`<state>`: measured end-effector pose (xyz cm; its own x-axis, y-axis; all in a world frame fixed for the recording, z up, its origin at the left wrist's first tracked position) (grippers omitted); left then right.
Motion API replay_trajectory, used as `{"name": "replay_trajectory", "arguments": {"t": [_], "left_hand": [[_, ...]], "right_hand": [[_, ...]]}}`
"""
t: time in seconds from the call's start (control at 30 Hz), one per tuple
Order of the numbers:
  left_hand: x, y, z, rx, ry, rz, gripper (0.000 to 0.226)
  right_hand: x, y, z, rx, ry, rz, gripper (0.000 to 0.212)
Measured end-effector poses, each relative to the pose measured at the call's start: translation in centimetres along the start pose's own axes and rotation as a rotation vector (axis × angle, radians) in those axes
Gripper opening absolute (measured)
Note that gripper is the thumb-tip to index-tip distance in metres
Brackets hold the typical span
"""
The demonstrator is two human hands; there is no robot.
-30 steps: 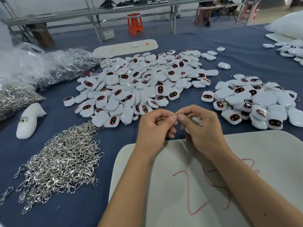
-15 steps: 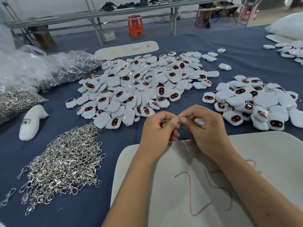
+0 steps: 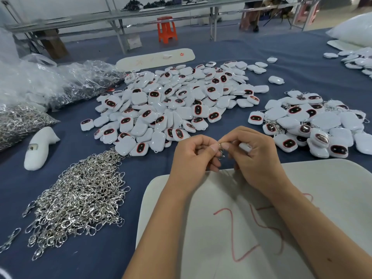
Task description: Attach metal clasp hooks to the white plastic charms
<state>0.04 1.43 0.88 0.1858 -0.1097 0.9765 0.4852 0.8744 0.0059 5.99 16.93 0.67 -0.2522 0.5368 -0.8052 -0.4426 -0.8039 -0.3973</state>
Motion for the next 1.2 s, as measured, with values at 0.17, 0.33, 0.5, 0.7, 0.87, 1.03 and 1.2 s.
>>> {"name": "replay_trajectory", "arguments": {"t": [0.17,0.33,0.5,0.7,0.87,1.03,1.2], "left_hand": [[-0.04,-0.18,0.04,-0.021,-0.005,0.057,0.021],[-0.19,-0.45,-0.15,-0.038,0.012,0.140,0.020],[0.17,-0.39,-0.08,-0.046,-0.016,0.016,0.016],[0.31,-0.05,0.04,-0.056,-0.053,-0.076,0.019],[0.19,-0.14,0.00,-0.053,-0.045,-0.070,0.016],[-0.14,0.23,-0.14,-0.002,0.035,0.052,0.013],[-0.62,0.07,0.00,0.018,0.098,0.163,0.012]], "right_hand": [[-0.02,-0.20,0.01,-0.029,-0.020,-0.042,0.015],[0.06,-0.21,0.04,-0.059,-0.041,-0.087,0.016],[0.17,-0.37,0.09,-0.074,0.118,0.117,0.017],[0.03,-0.63,0.04,-0.090,0.257,0.263,0.014],[-0.05,-0.60,0.01,-0.094,0.252,0.251,0.013],[0.12,-0.43,0.03,-0.067,0.253,0.240,0.015],[0.61,-0.21,0.07,-0.136,0.321,0.154,0.020]]}}
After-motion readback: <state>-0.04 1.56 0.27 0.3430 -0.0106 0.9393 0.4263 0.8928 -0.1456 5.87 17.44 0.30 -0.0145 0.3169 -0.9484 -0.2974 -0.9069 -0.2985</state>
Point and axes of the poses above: each hand's wrist, its own z-axis towards the middle knuckle, its own y-axis out of the palm, x = y × z, the point moved 1 cm from there along z, towards the middle knuckle, and after that the axes turned 6 degrees about y, right-handed, at the moved point
